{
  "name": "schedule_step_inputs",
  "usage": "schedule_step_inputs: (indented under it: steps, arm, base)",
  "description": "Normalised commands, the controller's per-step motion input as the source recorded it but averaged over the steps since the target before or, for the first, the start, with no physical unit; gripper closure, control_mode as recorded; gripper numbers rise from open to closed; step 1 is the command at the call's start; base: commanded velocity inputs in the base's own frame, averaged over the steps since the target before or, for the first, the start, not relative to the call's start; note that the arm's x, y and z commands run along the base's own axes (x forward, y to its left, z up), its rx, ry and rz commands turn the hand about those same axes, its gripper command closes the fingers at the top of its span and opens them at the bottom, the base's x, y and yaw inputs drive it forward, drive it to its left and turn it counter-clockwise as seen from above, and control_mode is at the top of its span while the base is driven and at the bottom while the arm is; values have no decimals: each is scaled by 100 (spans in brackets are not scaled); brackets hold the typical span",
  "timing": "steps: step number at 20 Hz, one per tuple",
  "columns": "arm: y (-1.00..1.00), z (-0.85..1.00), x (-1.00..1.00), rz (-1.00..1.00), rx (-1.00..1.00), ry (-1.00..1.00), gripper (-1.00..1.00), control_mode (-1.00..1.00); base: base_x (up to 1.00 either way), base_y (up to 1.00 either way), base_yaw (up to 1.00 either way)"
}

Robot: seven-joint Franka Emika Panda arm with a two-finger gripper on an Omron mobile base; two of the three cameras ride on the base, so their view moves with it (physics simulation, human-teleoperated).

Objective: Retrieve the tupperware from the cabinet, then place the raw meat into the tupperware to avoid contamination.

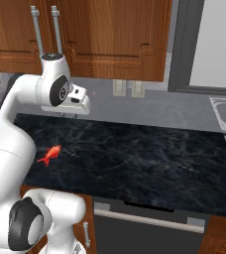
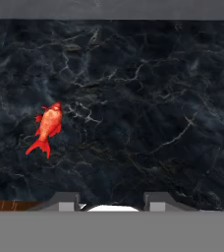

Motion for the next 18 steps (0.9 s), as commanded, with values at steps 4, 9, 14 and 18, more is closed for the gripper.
schedule_step_inputs:
  steps: [4,9,14,18]
  arm:
    - [17,6,-5,-1,-2,-2,-100,-100]
    - [30,42,-3,-9,-4,-19,-100,-100]
    - [19,56,0,-11,-1,-18,-100,-100]
    - [15,65,0,-11,1,-16,-100,-100]
  base:
    - [0,0,0]
    - [0,0,0]
    - [0,0,0]
    - [0,0,0]
